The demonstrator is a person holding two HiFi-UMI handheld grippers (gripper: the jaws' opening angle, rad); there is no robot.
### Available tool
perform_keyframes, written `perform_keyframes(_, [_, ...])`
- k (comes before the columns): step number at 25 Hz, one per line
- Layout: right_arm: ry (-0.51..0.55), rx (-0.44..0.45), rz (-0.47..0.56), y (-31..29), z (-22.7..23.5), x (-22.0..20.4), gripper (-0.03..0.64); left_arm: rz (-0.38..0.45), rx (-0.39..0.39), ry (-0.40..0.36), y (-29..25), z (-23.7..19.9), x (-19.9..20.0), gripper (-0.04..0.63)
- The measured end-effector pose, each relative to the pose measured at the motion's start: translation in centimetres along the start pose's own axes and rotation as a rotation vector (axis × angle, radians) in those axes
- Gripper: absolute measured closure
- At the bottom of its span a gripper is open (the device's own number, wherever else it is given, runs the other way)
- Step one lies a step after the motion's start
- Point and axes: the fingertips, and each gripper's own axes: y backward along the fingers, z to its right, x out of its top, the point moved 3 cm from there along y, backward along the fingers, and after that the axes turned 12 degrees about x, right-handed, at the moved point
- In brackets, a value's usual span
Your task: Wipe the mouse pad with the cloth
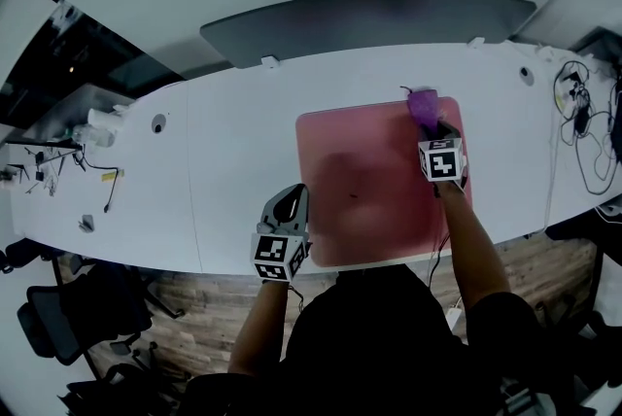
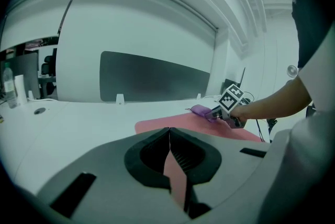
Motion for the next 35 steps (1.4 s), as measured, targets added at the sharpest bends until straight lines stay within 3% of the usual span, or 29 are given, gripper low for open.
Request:
perform_keyframes(14, [0.087,-0.168,-0.073,3.0,6.8,-2.4,0.489,-0.012,0.026,0.013,0.2,-0.7,-0.9,0.574])
perform_keyframes(18, [0.050,-0.173,-0.062,3.0,7.2,-2.6,0.489,-0.018,0.026,0.023,0.4,-0.4,-1.0,0.574])
perform_keyframes(21, [0.052,-0.187,0.003,4.2,6.3,-1.5,0.488,-0.017,0.022,0.024,0.5,-0.2,-1.1,0.574])
perform_keyframes(24, [0.051,-0.145,0.092,5.6,3.5,0.3,0.488,-0.001,0.021,0.024,0.5,-0.3,-1.0,0.574])
perform_keyframes(29, [0.094,0.006,0.188,7.1,-4.3,3.3,0.488,0.006,0.026,0.031,1.1,-0.6,-1.1,0.574])
perform_keyframes(35, [0.178,0.196,0.220,6.9,-14.2,5.3,0.488,0.007,0.041,0.036,1.9,-1.2,-1.4,0.574])
